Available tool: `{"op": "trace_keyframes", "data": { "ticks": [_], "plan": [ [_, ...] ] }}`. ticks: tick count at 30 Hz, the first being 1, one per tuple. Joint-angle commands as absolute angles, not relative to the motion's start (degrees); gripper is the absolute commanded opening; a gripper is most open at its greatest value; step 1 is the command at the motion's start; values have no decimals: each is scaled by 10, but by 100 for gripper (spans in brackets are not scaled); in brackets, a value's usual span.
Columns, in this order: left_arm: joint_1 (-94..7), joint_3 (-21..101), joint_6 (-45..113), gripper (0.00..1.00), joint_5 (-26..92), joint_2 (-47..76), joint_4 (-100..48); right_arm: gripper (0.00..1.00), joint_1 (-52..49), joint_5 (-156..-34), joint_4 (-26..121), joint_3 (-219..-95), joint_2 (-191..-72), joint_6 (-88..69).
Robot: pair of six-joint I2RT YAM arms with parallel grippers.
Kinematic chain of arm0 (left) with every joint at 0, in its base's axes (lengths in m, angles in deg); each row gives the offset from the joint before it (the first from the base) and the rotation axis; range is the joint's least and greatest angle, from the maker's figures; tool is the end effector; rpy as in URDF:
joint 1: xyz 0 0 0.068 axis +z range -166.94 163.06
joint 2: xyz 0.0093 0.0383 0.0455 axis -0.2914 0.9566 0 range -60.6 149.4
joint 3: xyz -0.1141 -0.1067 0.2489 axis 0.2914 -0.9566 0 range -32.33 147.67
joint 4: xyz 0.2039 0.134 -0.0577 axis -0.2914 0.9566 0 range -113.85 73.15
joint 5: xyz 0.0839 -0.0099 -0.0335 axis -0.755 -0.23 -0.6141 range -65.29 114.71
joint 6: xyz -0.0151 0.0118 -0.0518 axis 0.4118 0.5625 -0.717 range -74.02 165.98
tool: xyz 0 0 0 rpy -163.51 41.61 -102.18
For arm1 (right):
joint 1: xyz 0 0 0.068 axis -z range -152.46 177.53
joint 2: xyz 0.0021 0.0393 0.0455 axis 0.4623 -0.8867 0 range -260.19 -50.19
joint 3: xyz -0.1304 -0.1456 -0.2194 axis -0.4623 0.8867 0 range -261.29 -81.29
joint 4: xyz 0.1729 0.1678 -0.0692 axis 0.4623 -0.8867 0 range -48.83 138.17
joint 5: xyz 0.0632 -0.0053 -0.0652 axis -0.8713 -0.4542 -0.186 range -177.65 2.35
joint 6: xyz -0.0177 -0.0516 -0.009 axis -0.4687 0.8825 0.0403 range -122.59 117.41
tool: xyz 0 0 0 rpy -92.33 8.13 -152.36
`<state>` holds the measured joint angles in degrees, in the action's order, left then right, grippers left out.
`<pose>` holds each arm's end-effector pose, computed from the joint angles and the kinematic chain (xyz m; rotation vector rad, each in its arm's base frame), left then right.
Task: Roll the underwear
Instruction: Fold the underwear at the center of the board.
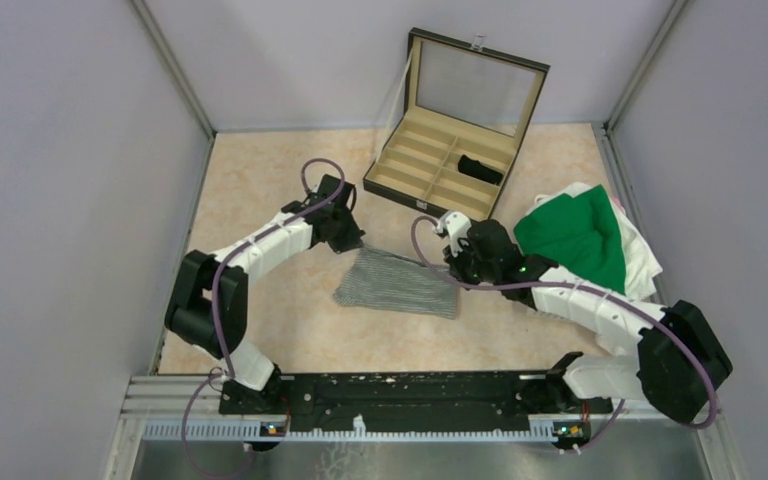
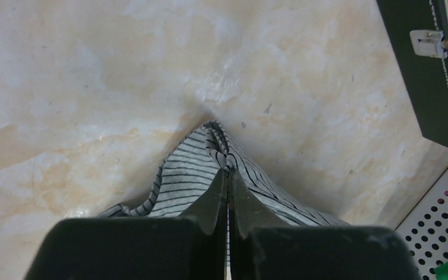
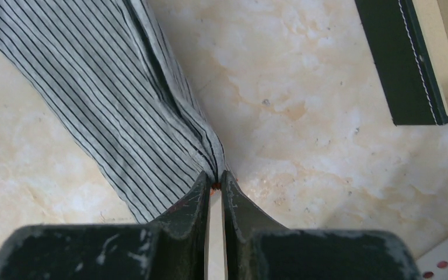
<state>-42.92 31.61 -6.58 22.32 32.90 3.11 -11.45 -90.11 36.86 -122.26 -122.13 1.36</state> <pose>0.2989 -0.1440 0.2427 -0.6197 2.5521 -0.4575 0.1896 0.1554 0.2413 -0.8752 2.1651 0.3586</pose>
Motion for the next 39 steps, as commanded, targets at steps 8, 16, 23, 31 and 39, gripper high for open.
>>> {"op": "trace_keyframes", "data": {
  "ticks": [8,16,23,31,39],
  "plan": [
    [-430,236,-54,0,244,217,5,0,-136,-874,372,-1154,-1097,157],
    [-432,191,-50,0,269,167,-2,0,-161,-923,337,-1155,-1099,174],
    [-434,160,-47,0,277,149,-5,0,-207,-923,295,-1161,-1116,205],
    [-435,127,-46,0,278,118,-5,0,-214,-924,265,-1161,-1128,217],
    [-438,103,-46,0,286,101,-8,0,-227,-934,255,-1168,-1156,215]
  ]
}}
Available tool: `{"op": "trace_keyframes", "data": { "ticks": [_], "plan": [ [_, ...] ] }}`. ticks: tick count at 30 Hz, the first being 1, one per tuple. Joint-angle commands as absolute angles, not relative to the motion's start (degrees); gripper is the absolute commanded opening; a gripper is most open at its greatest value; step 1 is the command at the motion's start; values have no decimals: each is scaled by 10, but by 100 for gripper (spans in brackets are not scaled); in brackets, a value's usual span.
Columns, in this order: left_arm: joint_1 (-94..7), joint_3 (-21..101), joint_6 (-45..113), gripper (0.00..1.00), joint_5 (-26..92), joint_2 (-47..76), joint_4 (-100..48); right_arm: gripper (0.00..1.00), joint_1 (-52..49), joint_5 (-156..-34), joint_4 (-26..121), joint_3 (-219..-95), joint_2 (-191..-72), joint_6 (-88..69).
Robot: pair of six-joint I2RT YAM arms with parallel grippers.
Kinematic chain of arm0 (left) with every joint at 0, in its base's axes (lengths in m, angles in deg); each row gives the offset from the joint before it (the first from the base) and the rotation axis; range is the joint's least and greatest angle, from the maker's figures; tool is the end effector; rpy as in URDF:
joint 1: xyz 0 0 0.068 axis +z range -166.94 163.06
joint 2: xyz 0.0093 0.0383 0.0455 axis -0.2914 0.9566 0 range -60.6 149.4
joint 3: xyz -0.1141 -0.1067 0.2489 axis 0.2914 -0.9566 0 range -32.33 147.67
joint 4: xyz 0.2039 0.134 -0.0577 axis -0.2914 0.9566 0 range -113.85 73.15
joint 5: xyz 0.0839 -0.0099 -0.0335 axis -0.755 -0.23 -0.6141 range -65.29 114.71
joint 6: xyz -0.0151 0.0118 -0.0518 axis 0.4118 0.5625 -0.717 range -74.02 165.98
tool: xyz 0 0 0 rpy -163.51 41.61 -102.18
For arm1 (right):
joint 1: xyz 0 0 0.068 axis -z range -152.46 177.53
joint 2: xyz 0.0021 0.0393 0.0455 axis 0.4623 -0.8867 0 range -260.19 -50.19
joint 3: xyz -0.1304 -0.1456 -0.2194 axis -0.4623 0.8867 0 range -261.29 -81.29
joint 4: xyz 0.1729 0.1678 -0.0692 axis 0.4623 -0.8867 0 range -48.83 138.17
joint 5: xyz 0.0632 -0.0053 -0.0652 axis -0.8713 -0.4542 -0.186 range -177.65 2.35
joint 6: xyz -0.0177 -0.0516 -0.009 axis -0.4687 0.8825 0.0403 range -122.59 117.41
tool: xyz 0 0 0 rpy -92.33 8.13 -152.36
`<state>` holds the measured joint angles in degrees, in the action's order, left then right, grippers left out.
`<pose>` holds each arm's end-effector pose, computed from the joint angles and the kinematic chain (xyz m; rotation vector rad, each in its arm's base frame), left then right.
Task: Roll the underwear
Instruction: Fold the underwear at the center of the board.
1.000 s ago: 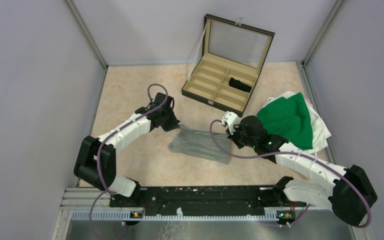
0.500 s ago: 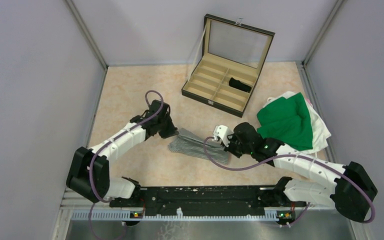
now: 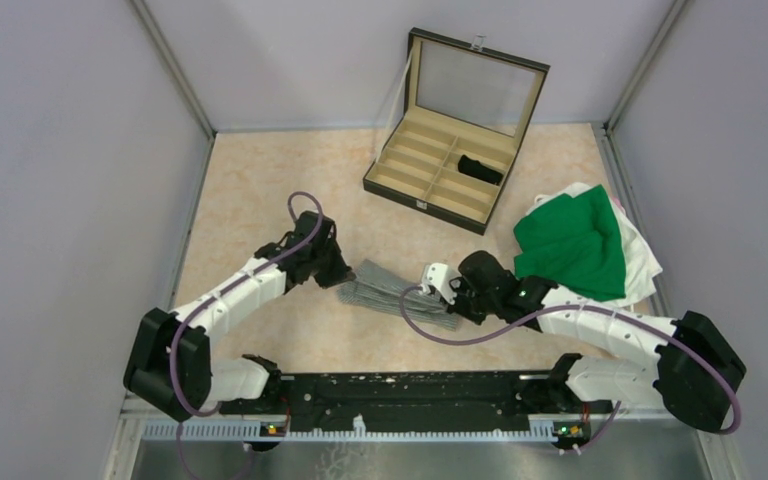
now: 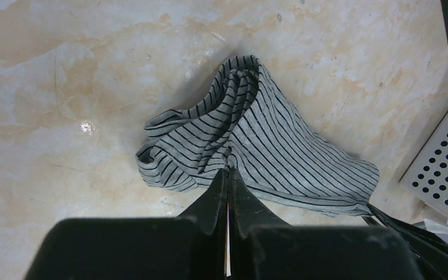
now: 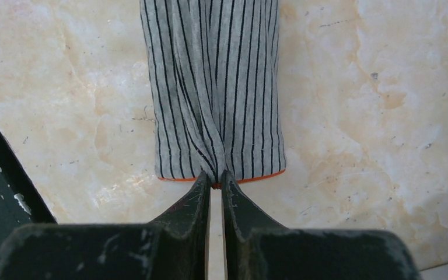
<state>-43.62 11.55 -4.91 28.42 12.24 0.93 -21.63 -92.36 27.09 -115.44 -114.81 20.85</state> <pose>0.2089 -0.1078 0.2361 -0.5227 2.5700 -0.6041 0.1276 0.1522 0.2176 -1.5026 1.9852 0.2930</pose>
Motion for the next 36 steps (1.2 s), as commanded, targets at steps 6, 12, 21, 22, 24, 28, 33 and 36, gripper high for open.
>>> {"op": "trace_keyframes", "data": {
  "ticks": [6,12,21,22,24,28,33,36],
  "plan": [
    [-438,92,-46,0,283,94,-9,0,-232,-941,256,-1166,-1161,213],
    [-438,90,-46,0,280,87,-6,0,-234,-942,247,-1166,-1172,207],
    [-438,103,-37,0,254,92,20,26,-234,-958,231,-1181,-1179,192],
    [-438,108,-35,0,252,91,28,27,-234,-963,231,-1183,-1176,190],
    [-438,117,-29,0,230,88,41,29,-234,-973,234,-1186,-1165,187],
    [-438,119,-20,0,227,73,43,29,-234,-990,248,-1189,-1131,182],
    [-438,106,-9,0,244,53,21,25,-234,-977,286,-1188,-1091,162],
    [-438,102,-4,0,263,38,14,22,-234,-969,319,-1184,-1074,142]
  ]
}}
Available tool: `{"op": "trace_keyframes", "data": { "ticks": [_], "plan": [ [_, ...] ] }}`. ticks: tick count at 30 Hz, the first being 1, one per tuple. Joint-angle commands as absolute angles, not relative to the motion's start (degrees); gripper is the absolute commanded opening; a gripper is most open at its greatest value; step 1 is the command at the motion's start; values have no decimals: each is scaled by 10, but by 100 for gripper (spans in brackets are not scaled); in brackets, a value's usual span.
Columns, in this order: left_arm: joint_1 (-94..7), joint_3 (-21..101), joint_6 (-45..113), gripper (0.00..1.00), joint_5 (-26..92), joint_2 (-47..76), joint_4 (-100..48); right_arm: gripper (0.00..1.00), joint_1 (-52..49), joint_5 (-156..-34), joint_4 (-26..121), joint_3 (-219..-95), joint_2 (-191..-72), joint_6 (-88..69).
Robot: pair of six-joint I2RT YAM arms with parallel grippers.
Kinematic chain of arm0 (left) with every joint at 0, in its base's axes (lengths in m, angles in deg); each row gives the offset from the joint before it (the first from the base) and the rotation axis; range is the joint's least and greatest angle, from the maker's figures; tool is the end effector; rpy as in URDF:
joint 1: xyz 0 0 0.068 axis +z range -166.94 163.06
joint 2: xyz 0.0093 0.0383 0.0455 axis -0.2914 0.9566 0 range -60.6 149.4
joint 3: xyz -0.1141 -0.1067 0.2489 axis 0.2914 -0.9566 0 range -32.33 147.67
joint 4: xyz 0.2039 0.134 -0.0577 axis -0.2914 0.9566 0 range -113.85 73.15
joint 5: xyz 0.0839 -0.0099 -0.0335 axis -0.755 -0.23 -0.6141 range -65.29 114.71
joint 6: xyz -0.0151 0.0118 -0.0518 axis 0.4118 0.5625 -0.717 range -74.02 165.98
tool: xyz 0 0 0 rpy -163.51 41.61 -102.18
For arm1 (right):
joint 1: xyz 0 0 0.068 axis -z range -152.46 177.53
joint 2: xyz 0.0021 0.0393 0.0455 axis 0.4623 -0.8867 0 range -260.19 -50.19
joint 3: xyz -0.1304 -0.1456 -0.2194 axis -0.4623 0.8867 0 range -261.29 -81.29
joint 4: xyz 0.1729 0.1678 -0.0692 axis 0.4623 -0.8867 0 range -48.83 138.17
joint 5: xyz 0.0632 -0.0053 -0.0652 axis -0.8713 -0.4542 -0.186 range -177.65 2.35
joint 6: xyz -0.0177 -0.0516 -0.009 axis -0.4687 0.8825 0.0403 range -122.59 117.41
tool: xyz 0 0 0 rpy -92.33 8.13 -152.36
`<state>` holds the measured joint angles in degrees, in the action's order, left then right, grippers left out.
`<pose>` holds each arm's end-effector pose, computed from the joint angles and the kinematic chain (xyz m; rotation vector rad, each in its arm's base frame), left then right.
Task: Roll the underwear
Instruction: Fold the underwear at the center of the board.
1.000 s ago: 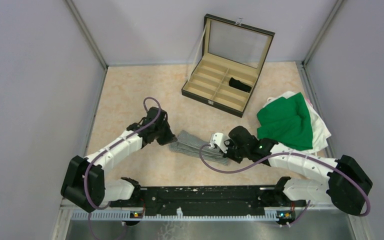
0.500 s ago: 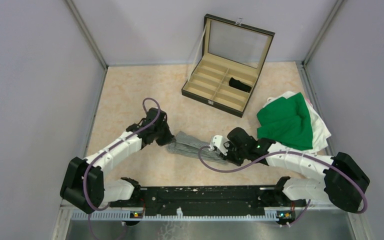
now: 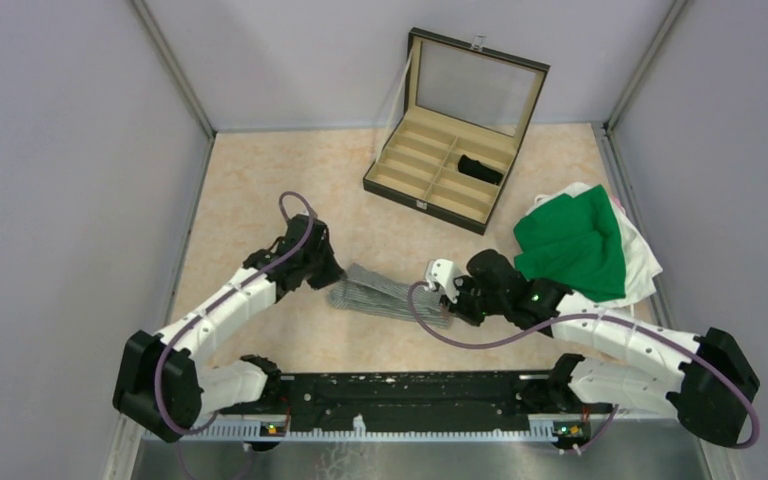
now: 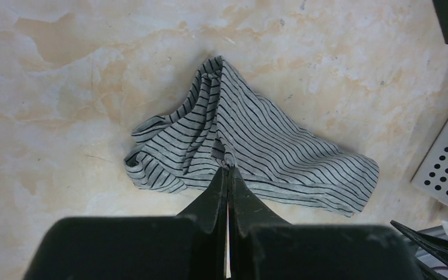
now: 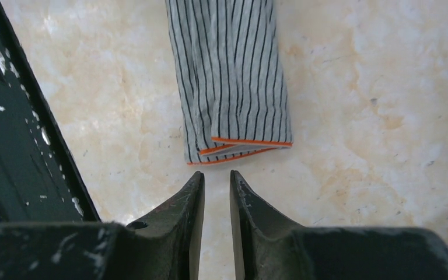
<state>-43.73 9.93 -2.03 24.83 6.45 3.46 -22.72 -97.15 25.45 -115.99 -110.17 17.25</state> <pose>0.1913 -0.0967 0.2452 -0.4714 2.5215 -0.5371 0.1156 0.1487 0.2328 -1.4650 1.9531 0.4413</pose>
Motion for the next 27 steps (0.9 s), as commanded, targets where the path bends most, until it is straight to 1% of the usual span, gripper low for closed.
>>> {"op": "trace_keyframes", "data": {
  "ticks": [1,4,13,15,18,24,27],
  "plan": [
    [-438,101,-3,0,265,33,10,21,-235,-968,330,-1182,-1072,130],
    [-438,98,1,0,274,21,-2,24,-234,-965,361,-1179,-1073,111],
    [-438,64,0,0,310,-1,-10,23,-234,-923,388,-1187,-1113,83],
    [-438,43,-1,0,316,-11,-16,20,-235,-921,396,-1189,-1122,68],
    [-438,17,-1,0,319,-26,-22,12,-234,-917,417,-1189,-1136,42],
    [-438,-13,0,0,318,-42,-20,2,-234,-881,457,-1180,-1159,-19],
    [-438,-24,0,0,321,-43,-22,0,-233,-881,465,-1180,-1173,-44]
  ]
}}
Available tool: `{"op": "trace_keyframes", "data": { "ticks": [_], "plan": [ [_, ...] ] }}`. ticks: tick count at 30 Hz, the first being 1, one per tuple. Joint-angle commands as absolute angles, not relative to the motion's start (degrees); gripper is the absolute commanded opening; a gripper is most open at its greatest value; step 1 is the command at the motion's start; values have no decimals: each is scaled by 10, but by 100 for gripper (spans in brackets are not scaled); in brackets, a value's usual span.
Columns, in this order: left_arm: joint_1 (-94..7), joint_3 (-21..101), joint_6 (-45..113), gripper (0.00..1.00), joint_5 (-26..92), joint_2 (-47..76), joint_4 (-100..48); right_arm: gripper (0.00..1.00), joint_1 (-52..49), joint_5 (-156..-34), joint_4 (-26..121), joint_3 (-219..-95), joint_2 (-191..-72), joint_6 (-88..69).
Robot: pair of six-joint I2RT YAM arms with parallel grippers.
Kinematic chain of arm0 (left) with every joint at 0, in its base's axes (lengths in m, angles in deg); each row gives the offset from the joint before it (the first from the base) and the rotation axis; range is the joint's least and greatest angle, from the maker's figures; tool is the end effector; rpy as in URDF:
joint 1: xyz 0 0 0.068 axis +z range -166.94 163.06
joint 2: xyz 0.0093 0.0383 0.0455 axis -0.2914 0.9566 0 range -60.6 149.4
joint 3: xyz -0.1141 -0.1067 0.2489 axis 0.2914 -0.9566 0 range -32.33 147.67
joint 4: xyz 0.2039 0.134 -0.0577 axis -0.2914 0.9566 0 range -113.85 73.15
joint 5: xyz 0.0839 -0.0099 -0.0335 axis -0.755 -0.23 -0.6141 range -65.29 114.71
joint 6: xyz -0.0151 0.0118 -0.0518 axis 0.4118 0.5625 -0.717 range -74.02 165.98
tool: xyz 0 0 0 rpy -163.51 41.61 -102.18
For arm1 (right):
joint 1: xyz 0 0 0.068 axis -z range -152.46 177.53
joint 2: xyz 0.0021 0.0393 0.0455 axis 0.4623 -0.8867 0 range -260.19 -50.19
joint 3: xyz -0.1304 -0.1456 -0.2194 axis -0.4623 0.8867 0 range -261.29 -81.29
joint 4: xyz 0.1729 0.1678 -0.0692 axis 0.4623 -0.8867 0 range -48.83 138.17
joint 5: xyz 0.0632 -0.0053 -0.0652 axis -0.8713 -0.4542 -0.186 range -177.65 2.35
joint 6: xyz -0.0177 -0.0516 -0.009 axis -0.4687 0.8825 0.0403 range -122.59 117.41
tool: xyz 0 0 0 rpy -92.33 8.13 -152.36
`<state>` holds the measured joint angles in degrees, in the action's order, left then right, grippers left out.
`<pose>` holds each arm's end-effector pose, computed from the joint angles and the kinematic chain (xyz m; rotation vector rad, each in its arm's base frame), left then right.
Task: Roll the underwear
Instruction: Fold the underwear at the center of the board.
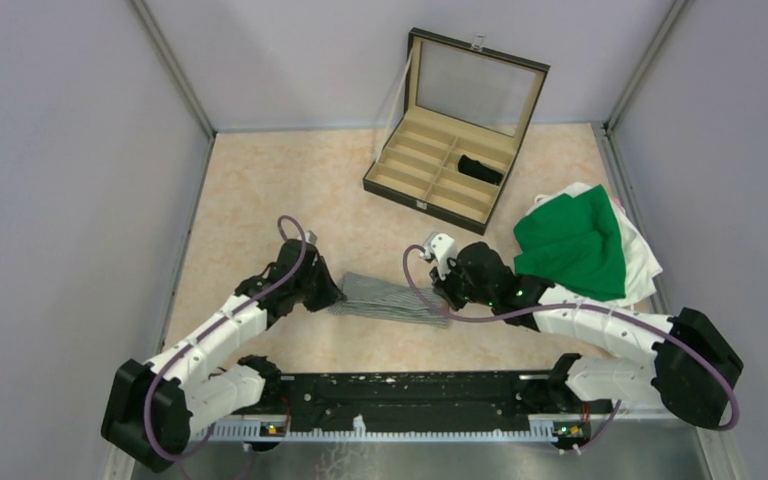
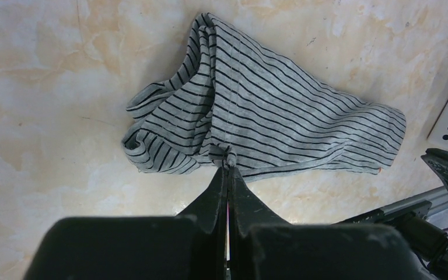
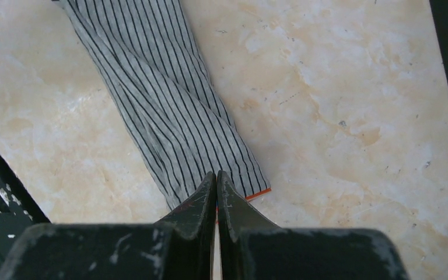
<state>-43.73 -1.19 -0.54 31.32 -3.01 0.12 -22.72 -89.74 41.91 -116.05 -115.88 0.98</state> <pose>0.1530 -0.0822 0.2187 -0.3880 2.5435 -0.6717 0.1412 0.1719 0.2379 -1.0429 2.0093 0.4831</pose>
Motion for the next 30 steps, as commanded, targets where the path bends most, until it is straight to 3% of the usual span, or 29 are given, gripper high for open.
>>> {"op": "trace_keyframes", "data": {
  "ticks": [1,22,30],
  "plan": [
    [-438,-26,0,0,321,-43,-23,0,-234,-884,467,-1180,-1179,-49],
    [-438,-83,3,0,324,-24,-61,0,-233,-875,464,-1136,-1223,-100],
    [-438,-86,2,0,321,-24,-62,0,-234,-853,383,-1184,-1231,-129]
  ]
}}
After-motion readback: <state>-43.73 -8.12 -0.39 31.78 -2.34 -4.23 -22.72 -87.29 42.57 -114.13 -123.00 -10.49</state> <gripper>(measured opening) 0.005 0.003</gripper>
